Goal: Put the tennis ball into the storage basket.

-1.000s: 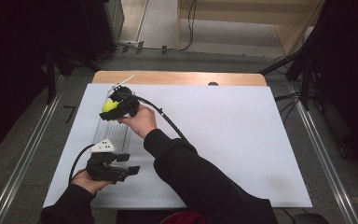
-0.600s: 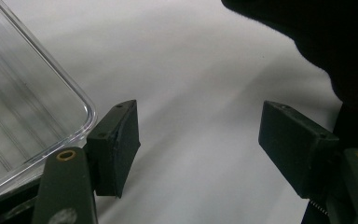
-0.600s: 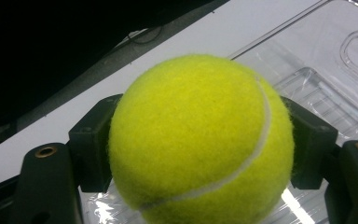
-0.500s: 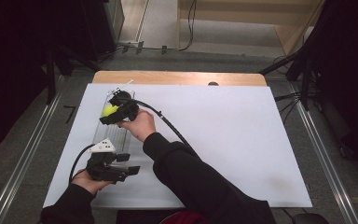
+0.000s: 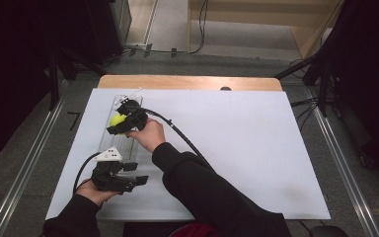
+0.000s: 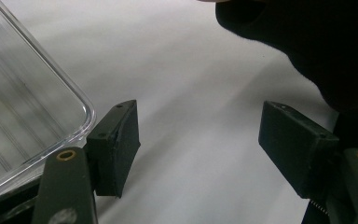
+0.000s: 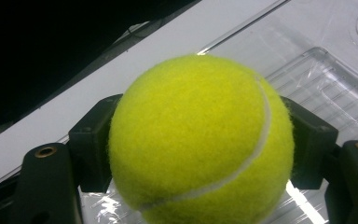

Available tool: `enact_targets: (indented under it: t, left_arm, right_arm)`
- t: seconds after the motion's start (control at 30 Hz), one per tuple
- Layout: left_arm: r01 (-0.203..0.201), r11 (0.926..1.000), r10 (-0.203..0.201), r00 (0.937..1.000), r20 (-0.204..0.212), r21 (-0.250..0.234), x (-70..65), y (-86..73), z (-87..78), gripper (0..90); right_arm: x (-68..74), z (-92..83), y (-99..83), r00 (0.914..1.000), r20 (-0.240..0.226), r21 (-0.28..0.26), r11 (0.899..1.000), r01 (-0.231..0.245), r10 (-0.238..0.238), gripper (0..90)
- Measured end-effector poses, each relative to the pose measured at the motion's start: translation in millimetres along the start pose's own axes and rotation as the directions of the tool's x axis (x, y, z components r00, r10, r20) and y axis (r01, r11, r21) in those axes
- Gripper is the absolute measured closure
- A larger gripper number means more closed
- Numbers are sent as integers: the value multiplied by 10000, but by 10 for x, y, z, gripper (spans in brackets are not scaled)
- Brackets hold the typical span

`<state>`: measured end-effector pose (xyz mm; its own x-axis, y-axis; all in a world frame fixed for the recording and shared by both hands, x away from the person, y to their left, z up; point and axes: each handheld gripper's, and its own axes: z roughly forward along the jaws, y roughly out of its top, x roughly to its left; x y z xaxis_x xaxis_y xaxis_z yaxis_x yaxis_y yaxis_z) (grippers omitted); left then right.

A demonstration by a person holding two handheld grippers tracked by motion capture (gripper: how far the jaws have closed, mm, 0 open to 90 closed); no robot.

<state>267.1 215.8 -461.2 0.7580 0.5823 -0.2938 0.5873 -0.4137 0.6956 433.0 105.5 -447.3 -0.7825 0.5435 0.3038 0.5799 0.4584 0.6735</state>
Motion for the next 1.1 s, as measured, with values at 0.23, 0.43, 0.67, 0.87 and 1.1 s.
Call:
enact_targets:
  t: [0.23, 0.43, 0.67, 0.87, 1.1]
  left_arm:
    - [-6, 10000, 6, 10000, 5, 1, 0, 0, 0, 296]
    - [-2, 10000, 2, 10000, 8, -1, 1, 0, 1, 296]
    - [-3, 10000, 3, 10000, -1, -3, -1, 0, -1, 296]
    - [-9, 10000, 9, 10000, 9, -3, 0, 0, 0, 296]
    - [-2, 10000, 2, 10000, -15, 14, 3, 1, 0, 296]
  right_arm:
    - [-13, 22, -27, 9999, 153, -20, 10000, 3, -3, 231]
    - [-22, 33, -54, 9994, 358, 29, 10000, -32, 31, 230]
    - [-23, 41, -58, 9995, 319, -8, 10000, -80, 80, 224]
    - [-32, -13, -29, 10000, -83, -488, 9988, -25, 21, 156]
    - [-29, -98, -5, 9999, -17, -460, 9989, 102, -103, 157]
